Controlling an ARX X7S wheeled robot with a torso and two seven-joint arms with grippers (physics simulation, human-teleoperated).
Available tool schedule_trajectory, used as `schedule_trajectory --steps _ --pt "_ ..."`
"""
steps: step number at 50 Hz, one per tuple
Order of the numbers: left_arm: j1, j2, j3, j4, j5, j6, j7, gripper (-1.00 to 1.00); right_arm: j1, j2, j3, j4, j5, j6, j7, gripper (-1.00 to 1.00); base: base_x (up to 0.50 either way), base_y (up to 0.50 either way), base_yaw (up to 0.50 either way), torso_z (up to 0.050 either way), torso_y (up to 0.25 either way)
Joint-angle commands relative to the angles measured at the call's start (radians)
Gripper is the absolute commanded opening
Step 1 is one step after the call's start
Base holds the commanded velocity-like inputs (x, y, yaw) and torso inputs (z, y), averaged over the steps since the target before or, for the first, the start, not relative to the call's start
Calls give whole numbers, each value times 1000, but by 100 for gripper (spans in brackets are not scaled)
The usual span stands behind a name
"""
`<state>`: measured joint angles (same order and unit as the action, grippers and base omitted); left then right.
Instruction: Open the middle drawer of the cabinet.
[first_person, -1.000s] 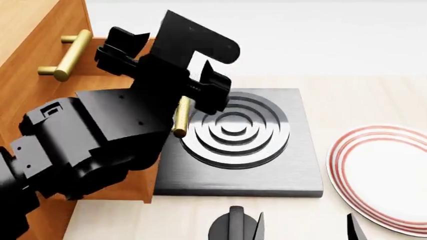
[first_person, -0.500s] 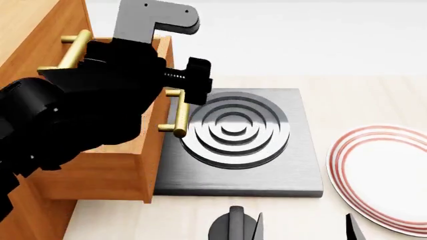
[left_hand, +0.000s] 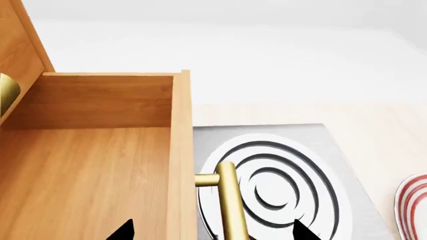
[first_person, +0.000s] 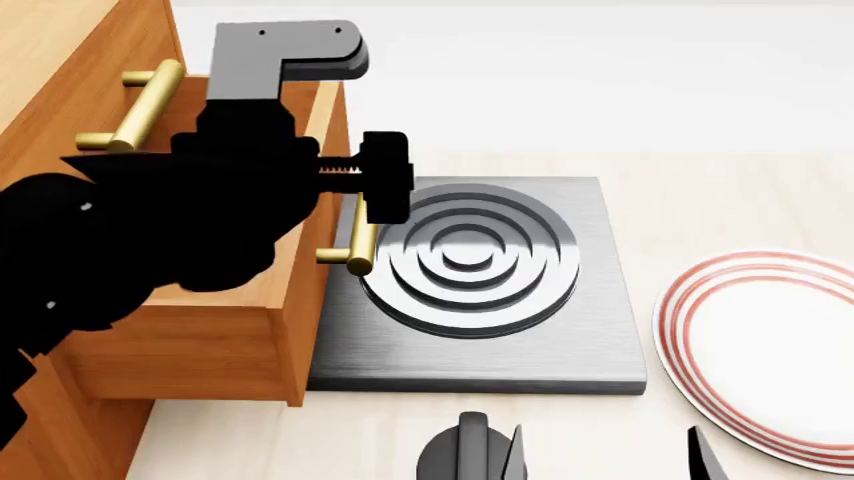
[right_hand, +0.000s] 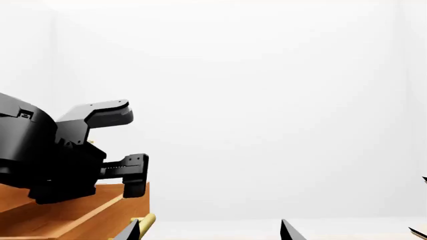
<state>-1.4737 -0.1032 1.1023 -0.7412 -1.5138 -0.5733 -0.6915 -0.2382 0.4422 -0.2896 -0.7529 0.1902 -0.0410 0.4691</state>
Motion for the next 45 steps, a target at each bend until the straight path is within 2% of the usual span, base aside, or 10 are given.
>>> schedule_trajectory --steps 1,15,31,45 --pt "-2 3 33 -13 -2 -60 16 100 1 2 -3 1 -1 1 2 100 0 0 0 0 0" --pt "21 38 24 -128 -25 -57 28 100 1 4 -7 1 -3 0 6 100 0 0 0 0 0" --pt "48 54 28 -85 -47 -72 72 100 4 8 -10 -1 -2 2 10 100 0 0 0 0 0" --pt "48 70 36 -63 -50 -66 64 100 4 12 -10 1 2 -3 12 100 0 0 0 0 0"
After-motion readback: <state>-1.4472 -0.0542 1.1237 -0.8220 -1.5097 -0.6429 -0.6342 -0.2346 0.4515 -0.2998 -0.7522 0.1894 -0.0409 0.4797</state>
